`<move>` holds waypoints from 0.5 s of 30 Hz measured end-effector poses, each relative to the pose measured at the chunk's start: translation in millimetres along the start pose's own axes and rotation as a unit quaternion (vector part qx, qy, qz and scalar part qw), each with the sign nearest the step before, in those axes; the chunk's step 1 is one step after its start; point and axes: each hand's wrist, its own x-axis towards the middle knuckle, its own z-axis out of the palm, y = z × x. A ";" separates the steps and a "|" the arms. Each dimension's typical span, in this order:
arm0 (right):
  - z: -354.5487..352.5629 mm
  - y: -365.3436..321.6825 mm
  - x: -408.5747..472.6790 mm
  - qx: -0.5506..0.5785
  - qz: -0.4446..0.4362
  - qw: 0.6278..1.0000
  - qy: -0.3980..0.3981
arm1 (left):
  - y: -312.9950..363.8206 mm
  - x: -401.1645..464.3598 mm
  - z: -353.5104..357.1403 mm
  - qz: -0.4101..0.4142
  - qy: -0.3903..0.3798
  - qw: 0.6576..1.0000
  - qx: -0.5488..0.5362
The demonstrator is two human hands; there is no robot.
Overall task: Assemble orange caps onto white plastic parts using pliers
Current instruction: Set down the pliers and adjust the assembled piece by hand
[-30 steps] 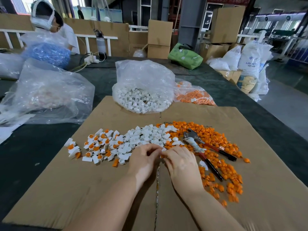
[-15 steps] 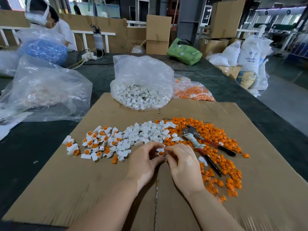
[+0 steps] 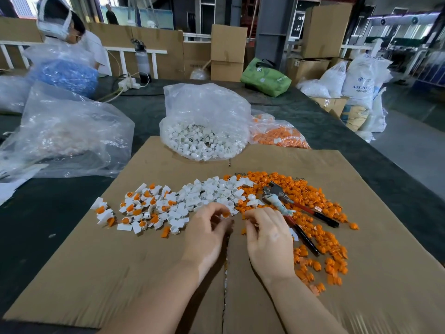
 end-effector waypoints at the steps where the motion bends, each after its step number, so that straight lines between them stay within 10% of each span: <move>1: 0.0 0.4 -0.5 -0.001 0.021 1.000 0.009 | 0.5 0.1 -2.1 0.000 0.022 1.000 -0.002; 15: 7.1 -0.2 -3.4 -0.121 0.018 0.992 0.010 | -11.4 40.3 -57.6 -0.049 0.149 0.907 0.390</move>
